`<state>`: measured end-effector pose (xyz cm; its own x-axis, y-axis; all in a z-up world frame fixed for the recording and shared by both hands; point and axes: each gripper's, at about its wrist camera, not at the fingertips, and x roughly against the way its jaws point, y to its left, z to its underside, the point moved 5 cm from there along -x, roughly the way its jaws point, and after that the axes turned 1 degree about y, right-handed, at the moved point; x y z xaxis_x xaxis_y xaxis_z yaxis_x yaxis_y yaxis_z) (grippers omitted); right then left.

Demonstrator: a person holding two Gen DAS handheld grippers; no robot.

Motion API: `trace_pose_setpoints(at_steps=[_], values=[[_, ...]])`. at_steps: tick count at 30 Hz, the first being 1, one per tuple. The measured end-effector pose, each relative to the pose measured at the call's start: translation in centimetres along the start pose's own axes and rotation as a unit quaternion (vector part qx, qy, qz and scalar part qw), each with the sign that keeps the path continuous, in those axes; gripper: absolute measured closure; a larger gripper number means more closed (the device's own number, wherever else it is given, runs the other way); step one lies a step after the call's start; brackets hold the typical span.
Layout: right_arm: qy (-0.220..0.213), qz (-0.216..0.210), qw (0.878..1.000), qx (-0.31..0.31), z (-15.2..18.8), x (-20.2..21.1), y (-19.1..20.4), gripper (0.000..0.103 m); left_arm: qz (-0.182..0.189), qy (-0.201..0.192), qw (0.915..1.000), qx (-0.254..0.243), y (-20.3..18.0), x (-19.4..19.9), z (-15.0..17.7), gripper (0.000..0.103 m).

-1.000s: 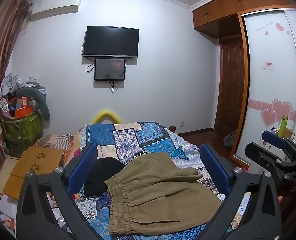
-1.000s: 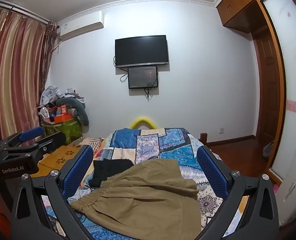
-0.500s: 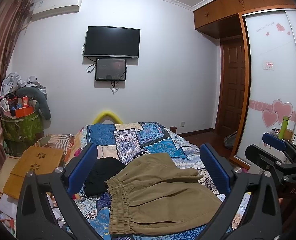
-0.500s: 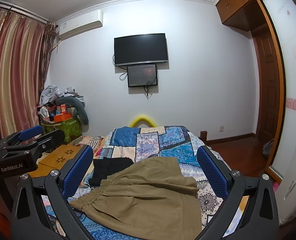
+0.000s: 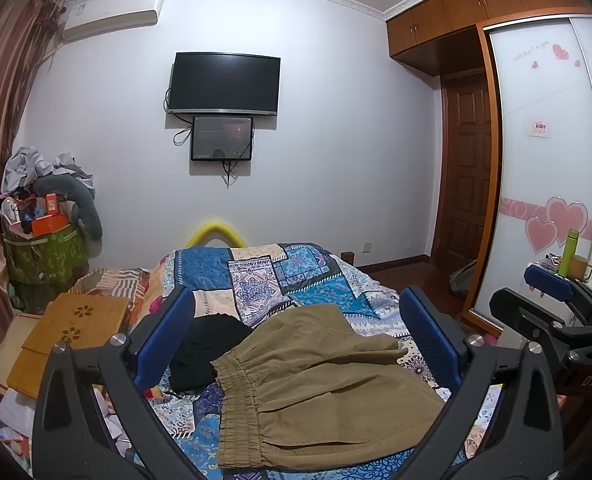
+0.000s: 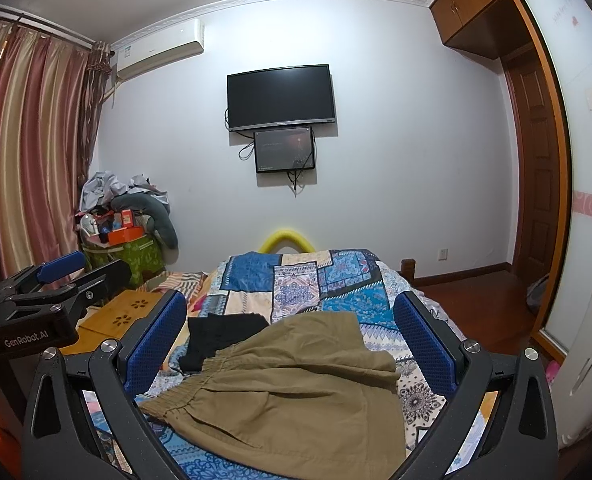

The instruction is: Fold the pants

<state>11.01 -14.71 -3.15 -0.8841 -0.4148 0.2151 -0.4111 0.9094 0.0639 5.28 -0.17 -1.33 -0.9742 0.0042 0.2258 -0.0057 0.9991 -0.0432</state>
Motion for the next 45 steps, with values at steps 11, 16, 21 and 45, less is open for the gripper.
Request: trace_pose_setpoints(at_steps=[11, 16, 21, 45], values=[[0.002, -0.001, 1.000, -0.001, 0.12, -0.35, -0.15, 0.000, 0.002, 0.001, 1.0000, 0.002, 0.17, 0.01, -0.01, 0.000], [0.002, -0.002, 1.000, -0.001, 0.08, -0.34, -0.15, 0.000, 0.001, 0.001, 1.0000, 0.002, 0.25, 0.01, -0.08, 0.000], [0.002, -0.002, 1.000, -0.001, 0.04, -0.33, -0.14, 0.000, 0.001, 0.001, 1.0000, 0.002, 0.30, -0.06, -0.12, 0.000], [0.007, 0.003, 1.000, 0.001, 0.03, -0.75, -0.28, 0.000, 0.008, 0.012, 0.9999, 0.002, 0.30, -0.95, 0.27, 0.000]])
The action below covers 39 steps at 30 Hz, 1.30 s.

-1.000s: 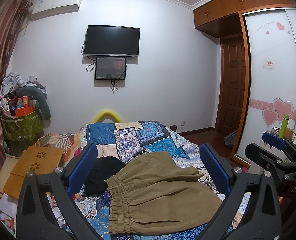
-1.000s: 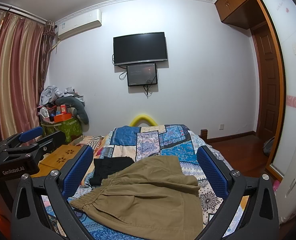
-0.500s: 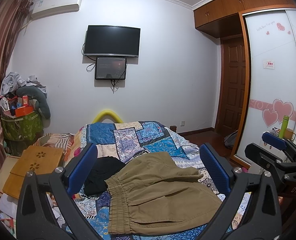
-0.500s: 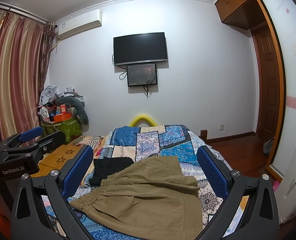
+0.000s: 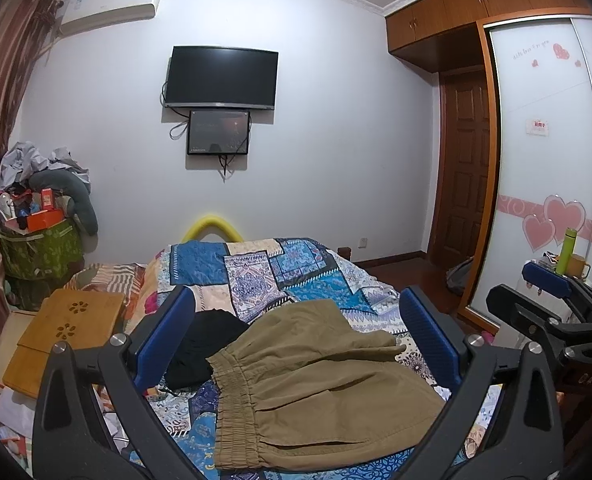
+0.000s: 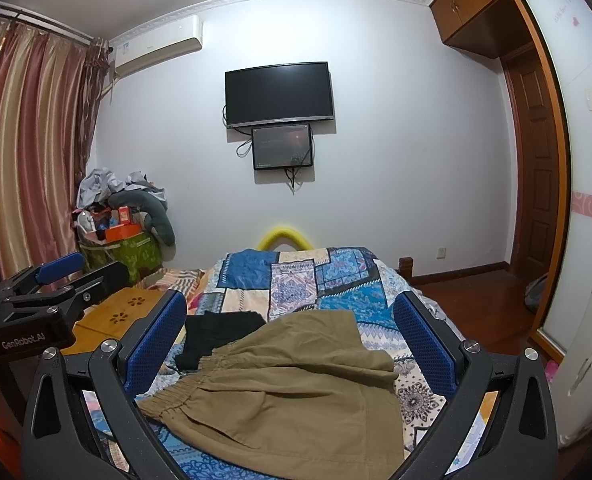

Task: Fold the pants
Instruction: 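Lower the right gripper onto the khaki pant leg hem and close it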

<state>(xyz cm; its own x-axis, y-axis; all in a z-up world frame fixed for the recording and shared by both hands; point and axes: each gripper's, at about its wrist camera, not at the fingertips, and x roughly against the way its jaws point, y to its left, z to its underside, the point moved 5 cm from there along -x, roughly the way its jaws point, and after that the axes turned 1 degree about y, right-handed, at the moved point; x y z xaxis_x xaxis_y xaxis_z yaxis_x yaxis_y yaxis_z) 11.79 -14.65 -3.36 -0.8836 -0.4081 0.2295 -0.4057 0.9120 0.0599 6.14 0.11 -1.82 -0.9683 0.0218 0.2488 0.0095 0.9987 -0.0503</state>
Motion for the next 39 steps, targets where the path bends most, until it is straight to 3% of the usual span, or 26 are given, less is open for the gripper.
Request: trace_pose_setpoints(at_steps=[4, 7, 15, 17, 24, 27, 31, 36, 39], values=[[0.001, 0.008, 1.000, 0.003, 0.2, -0.9, -0.5, 0.000, 0.000, 0.015, 0.9999, 0.001, 0.4, -1.6, 0.4, 0.000], [0.009, 0.017, 1.000, 0.007, 0.6, -2.1, -1.3, 0.000, 0.004, 0.049, 0.9988, 0.001, 0.9, -4.2, 0.9, 0.000], [0.081, 0.041, 0.996, 0.020, 3.9, -7.7, -4.9, 0.000, -0.019, 0.150, 0.9884, -0.007, 3.4, -13.0, 3.6, 0.000], [0.107, 0.042, 0.993, 0.011, 4.9, -9.1, -6.2, 0.000, -0.027, 0.178, 0.9836, -0.009, 4.4, -15.3, 4.8, 0.006], [0.192, 0.050, 0.980, -0.027, 8.8, -12.7, -11.8, 0.001, -0.038, 0.275, 0.9604, -0.015, 8.1, -22.1, 8.9, 0.015], [0.237, 0.046, 0.969, -0.042, 10.9, -14.1, -13.8, 0.008, -0.036, 0.313, 0.9492, -0.006, 9.3, -23.9, 10.5, 0.015], [0.299, 0.034, 0.952, -0.057, 14.1, -15.8, -15.6, 0.015, -0.023, 0.372, 0.9280, 0.008, 10.5, -26.0, 13.4, 0.015], [0.363, 0.007, 0.928, -0.084, 17.1, -17.6, -15.7, 0.030, -0.012, 0.421, 0.9068, 0.013, 10.6, -27.5, 16.4, 0.015], [0.394, -0.013, 0.914, -0.098, 18.4, -18.6, -15.7, 0.035, -0.010, 0.444, 0.8957, 0.010, 10.7, -28.4, 18.0, 0.015]])
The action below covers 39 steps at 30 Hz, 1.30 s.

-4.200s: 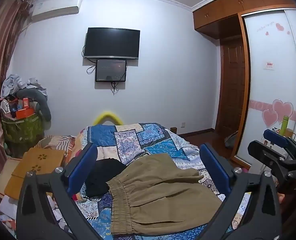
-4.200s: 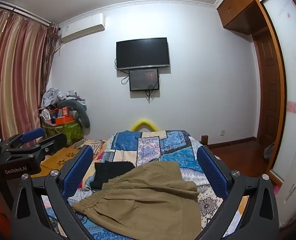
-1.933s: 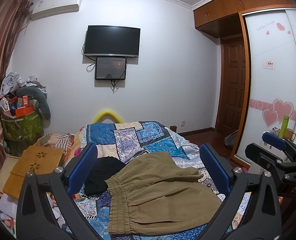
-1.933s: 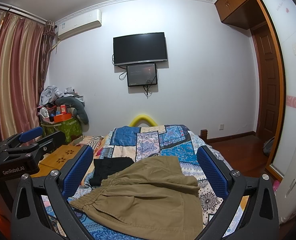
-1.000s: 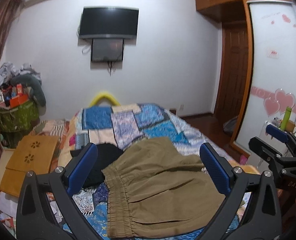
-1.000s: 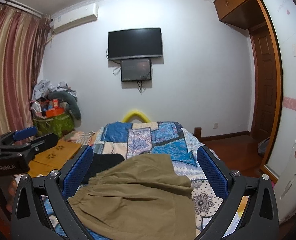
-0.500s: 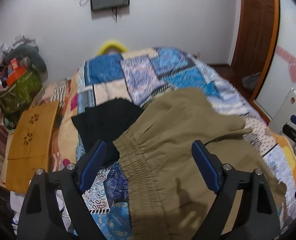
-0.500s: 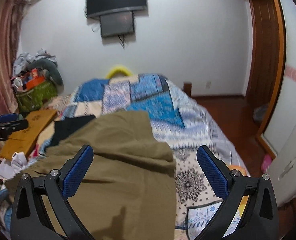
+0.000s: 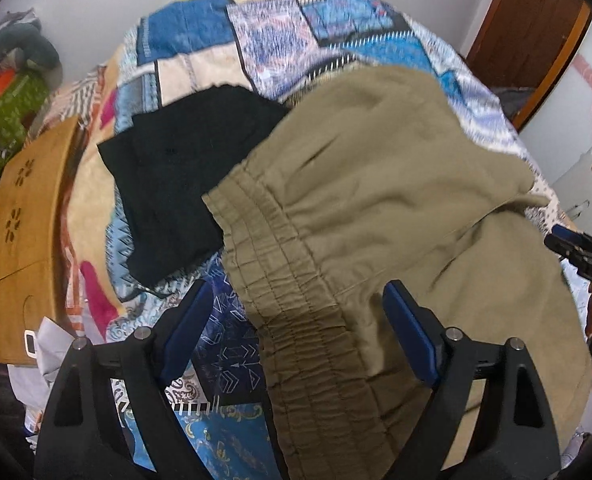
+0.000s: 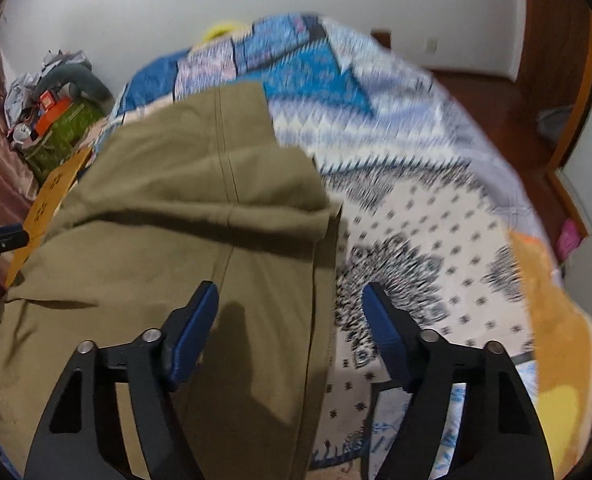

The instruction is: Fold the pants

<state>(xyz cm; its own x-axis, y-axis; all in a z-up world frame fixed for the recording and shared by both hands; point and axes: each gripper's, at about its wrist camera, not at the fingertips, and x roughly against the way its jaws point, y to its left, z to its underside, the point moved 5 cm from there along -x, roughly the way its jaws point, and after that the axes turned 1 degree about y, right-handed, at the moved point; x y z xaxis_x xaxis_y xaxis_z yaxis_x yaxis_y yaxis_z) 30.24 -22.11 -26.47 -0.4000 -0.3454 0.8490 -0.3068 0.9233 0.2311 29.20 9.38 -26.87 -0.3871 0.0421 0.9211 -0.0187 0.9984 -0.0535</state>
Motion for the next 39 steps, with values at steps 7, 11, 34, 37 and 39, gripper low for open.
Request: trace_pose_setpoints(at_steps=[7, 11, 34, 37, 39], values=[[0.033, -0.046, 0.998, -0.038, -0.1, -2.1, -0.2, 0.044, 0.038, 0.016, 0.9990, 0.016, 0.7, -2.1, 0.7, 0.014], [0.043, -0.064, 0.996, -0.034, 0.1, -2.3, 0.1, 0.062, 0.030, 0.009, 0.9993, 0.018, 1.2, -2.1, 1.0, 0.016], [0.050, 0.038, 0.997, 0.041, 1.3, -1.2, 1.2, 0.097, -0.011, -0.007, 0.9999, -0.003, 2.2, -1.2, 1.3, 0.016], [0.045, 0.035, 0.997, 0.044, 1.1, -0.1, 1.1, 0.097, -0.015, -0.021, 0.9996, 0.009, 2.7, 0.3, 0.6, 0.016], [0.018, 0.038, 0.998, 0.040, 0.4, 0.9, 1.2, 0.093, -0.008, -0.031, 0.9993, 0.019, 3.0, 1.1, 0.1, 0.016]])
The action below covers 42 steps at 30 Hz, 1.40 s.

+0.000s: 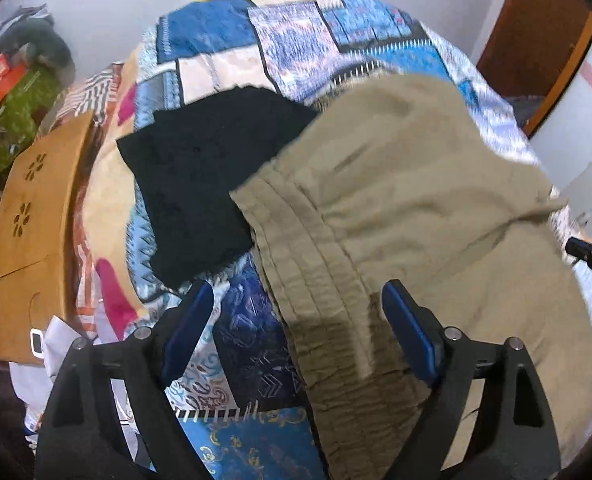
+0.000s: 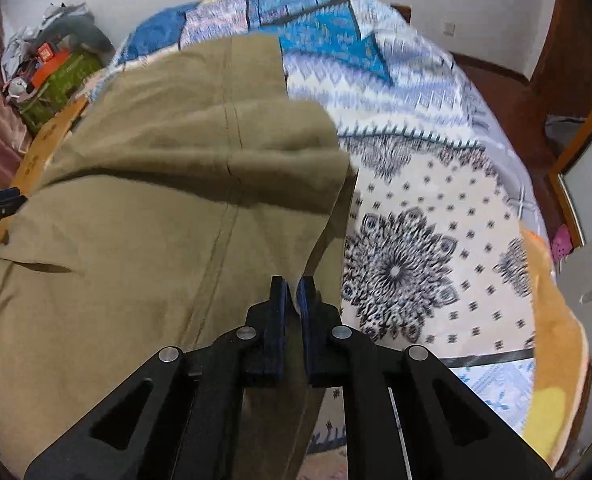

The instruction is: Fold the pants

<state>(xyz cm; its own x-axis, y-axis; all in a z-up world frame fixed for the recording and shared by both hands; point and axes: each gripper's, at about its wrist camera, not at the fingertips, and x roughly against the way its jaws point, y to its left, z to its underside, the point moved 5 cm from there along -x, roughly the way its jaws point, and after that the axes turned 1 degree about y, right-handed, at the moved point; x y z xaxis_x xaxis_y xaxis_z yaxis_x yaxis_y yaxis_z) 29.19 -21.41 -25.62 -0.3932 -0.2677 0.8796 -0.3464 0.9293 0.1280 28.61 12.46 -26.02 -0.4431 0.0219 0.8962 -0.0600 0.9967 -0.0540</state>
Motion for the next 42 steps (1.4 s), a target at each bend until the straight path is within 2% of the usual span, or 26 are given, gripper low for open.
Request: trace_pose_setpoints(at_steps=[3, 6, 8, 14, 18, 19, 21, 23, 24, 27, 30, 35, 38, 42], values=[[-0.035, -0.004, 0.999, 0.007, -1.3, 1.5, 0.1, 0.075, 0.010, -0.009, 0.9997, 0.021, 0.6, 0.6, -1.4, 0.016], [-0.065, -0.001, 0.998, 0.009, -3.1, 2.0, -0.1, 0.031, 0.010, -0.005, 0.9991, 0.041, 1.2, 0.0, -2.6, 0.013], [-0.082, 0.003, 0.997, 0.003, -4.2, 1.9, -0.4, 0.026, 0.013, 0.007, 0.9985, 0.053, 1.4, -1.0, -3.0, 0.011], [-0.073, -0.023, 0.997, -0.030, -6.7, -1.2, -1.8, 0.026, 0.027, 0.053, 0.9963, 0.061, 1.1, -4.3, -2.6, 0.011], [-0.057, -0.043, 0.997, -0.028, -7.2, -3.6, -1.7, 0.028, 0.027, 0.075, 0.9952, 0.056, 1.0, -6.3, -1.9, 0.008], [-0.052, -0.048, 0.997, -0.027, -7.3, -4.1, -1.7, 0.031, 0.028, 0.077, 0.9950, 0.058, 1.1, -6.5, -1.8, 0.006], [-0.033, -0.069, 0.997, -0.033, -7.4, -5.5, -1.6, 0.043, 0.031, 0.077, 0.9944, 0.065, 1.4, -6.9, -1.7, 0.003], [-0.013, -0.081, 0.996, -0.045, -7.5, -6.7, -1.7, 0.058, 0.038, 0.079, 0.9940, 0.066, 1.5, -7.2, -1.6, 0.003], [-0.010, -0.078, 0.996, -0.046, -7.5, -7.0, -1.8, 0.068, 0.042, 0.079, 0.9940, 0.062, 1.5, -7.3, -1.5, 0.003], [0.005, -0.079, 0.996, -0.034, -7.4, -7.9, -1.5, 0.085, 0.036, 0.073, 0.9955, 0.049, 1.6, -7.4, -1.5, 0.003], [0.000, -0.059, 0.998, -0.004, -7.4, -8.0, -0.8, 0.089, -0.041, 0.039, 0.9980, 0.027, 2.0, -6.7, -2.0, 0.003], [-0.018, -0.016, 0.999, 0.024, -7.4, -8.2, -0.2, 0.091, -0.094, 0.017, 0.9954, -0.007, 1.5, -6.3, -2.1, 0.005], [-0.024, 0.002, 0.999, 0.022, -7.2, -8.9, -0.4, 0.092, -0.101, 0.013, 0.9948, -0.001, 1.8, -6.5, -2.0, 0.005], [-0.020, 0.020, 0.999, 0.029, -7.3, -9.3, -0.5, 0.093, -0.080, 0.029, 0.9962, 0.021, 2.3, -7.7, -1.8, 0.005]])
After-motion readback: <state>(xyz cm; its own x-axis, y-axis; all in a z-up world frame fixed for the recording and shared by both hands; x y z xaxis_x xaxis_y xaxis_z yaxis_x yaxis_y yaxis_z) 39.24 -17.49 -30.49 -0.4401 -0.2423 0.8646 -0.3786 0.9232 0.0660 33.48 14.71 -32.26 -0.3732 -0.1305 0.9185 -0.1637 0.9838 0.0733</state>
